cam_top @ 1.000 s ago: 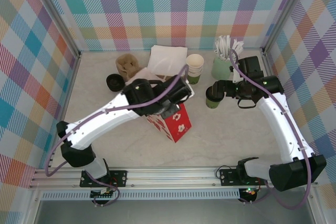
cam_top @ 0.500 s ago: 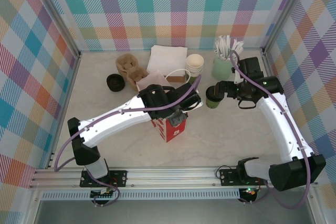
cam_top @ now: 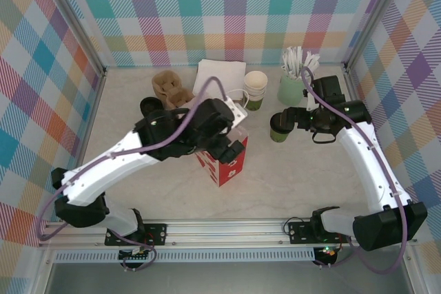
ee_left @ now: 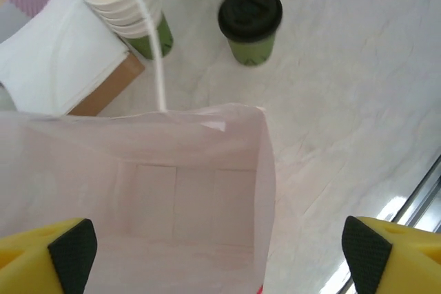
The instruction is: Pack the takeout coffee
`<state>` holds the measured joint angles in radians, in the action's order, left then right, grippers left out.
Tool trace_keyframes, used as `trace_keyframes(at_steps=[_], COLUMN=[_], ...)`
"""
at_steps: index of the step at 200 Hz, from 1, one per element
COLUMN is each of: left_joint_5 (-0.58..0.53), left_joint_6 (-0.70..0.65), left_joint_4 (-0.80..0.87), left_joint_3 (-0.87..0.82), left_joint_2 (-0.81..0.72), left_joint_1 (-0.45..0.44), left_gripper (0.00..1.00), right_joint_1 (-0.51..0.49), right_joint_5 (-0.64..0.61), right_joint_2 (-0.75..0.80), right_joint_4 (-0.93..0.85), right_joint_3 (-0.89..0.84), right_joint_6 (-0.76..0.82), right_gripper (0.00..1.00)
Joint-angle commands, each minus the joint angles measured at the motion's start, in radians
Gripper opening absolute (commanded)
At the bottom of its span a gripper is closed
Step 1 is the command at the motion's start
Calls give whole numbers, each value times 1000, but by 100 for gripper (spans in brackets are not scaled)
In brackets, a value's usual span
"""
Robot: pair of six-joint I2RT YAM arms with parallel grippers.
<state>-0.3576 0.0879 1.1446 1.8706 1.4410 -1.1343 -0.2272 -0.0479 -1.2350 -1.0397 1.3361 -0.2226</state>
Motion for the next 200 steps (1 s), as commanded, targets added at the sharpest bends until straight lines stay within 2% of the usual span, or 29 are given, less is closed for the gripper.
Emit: trace_keyframes(at_steps=[1, 18, 41, 59, 78, 138, 200], left_joint_5=[-92, -153, -254, -272, -237, -22, 82], left_joint_6=[320, 522, 709, 825, 906, 956, 930], left_joint_4=[-23, -26, -83, -90, -81, -115, -144], left_joint_3=[-37, -115, -260, -333, -368, -418, -446], left_joint_2=[-98, -173, -289, -335, -333, -253, -163], left_joint_1=[38, 73, 99, 125, 148, 265, 316], left_gripper=[97, 98, 97, 96, 94, 88, 70], right_joint_1=[8, 8, 8, 8, 8, 8, 8], right_joint_5=[48, 55, 60, 60, 64, 69, 85], right_joint_2=[19, 17, 11, 12, 16, 29, 31], right_joint_4=[29, 36, 36, 37, 42, 52, 60], right_joint_3=[-20, -25, -23, -24, -30, -55, -70], right_joint_6=[-15, -17, -12, -11, -11, -13, -15], right_gripper=[100, 100, 100, 100, 100, 100, 100])
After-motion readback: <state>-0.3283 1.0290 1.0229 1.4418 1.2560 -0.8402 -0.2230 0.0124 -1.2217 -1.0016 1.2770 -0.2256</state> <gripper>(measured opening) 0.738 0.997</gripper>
